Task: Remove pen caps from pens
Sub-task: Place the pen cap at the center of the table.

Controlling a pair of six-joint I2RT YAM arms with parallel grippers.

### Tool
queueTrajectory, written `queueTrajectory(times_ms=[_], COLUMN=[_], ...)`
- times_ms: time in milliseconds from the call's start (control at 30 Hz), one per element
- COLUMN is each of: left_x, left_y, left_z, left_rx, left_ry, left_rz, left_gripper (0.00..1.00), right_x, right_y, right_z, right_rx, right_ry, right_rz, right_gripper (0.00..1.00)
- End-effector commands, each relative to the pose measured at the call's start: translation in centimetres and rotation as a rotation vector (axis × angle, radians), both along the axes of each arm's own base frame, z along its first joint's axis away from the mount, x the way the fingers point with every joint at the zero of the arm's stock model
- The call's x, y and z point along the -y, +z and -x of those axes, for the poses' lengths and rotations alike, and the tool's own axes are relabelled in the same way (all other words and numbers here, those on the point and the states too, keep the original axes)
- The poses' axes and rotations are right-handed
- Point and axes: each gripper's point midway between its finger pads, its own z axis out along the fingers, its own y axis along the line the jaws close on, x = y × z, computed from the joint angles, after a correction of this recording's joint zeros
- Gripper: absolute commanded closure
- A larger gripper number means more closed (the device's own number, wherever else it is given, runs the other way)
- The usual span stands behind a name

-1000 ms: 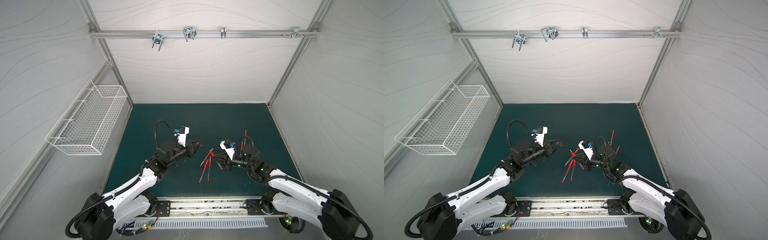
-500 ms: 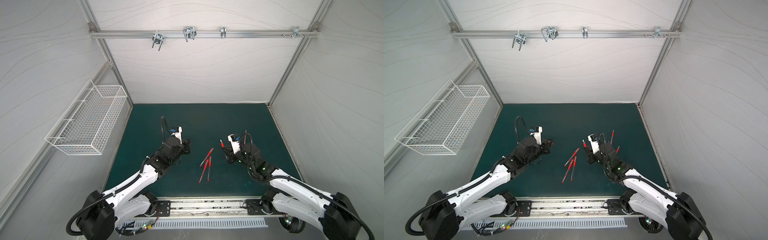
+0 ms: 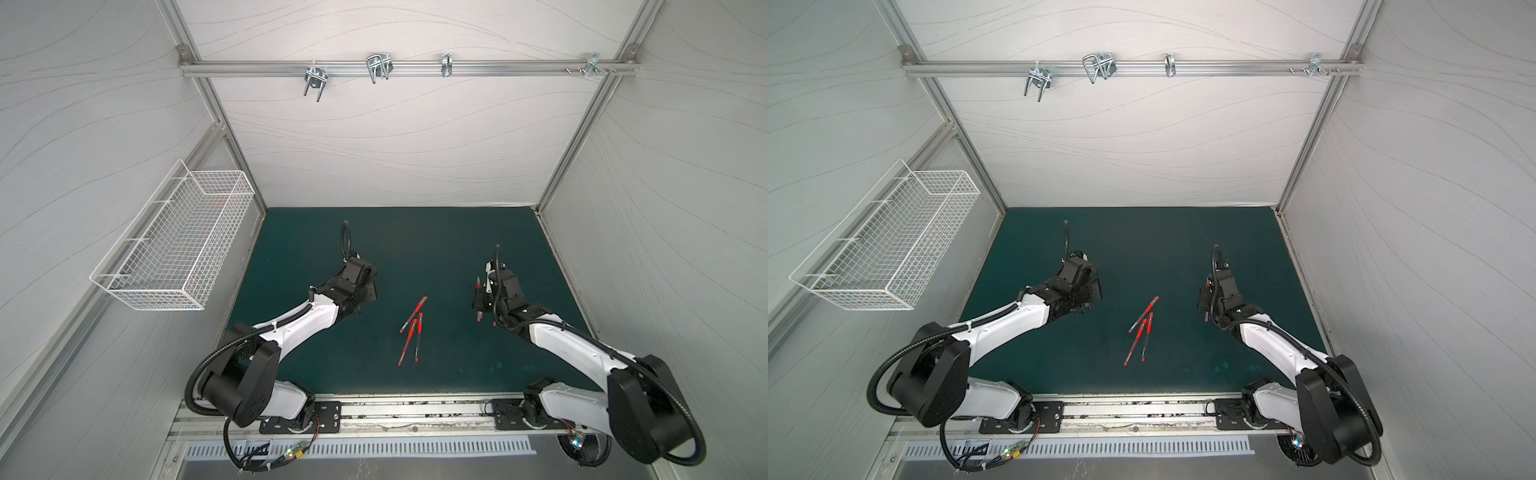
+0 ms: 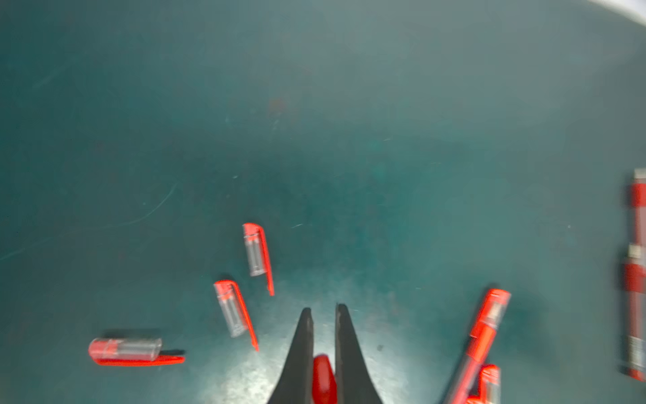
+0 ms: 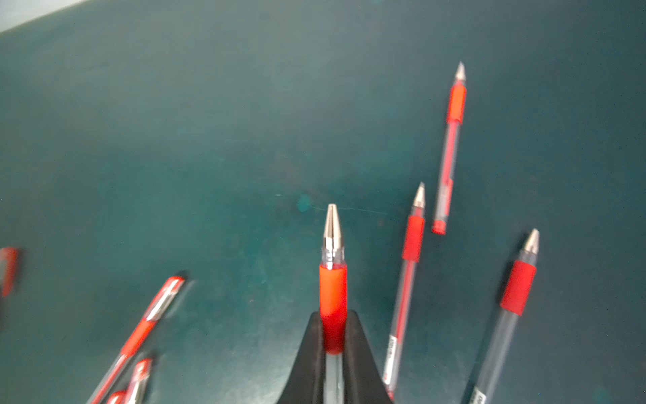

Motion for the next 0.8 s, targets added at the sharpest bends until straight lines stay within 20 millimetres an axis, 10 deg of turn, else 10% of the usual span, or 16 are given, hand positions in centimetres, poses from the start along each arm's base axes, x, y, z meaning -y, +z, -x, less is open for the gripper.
queueTrajectory(times_ms=[0, 767], left_x=[0.6, -0.3], left_y=[0.1, -5.5], left_z=[-0.7, -1.5], left_rx=[-0.038, -0.245], left_ry=[-0.006, -0.009], left_rz=[0.017, -0.132], left_gripper=[1.0, 0.94], right_x=[-0.4, 0.0], right_y=[-0.6, -5.1], right_z=[-0.1, -1.4], right_rx=[-0.064, -0.227], right_ry=[-0.019, -0.051], right_rz=[-0.033, 0.042], right_gripper=[1.0, 0.98])
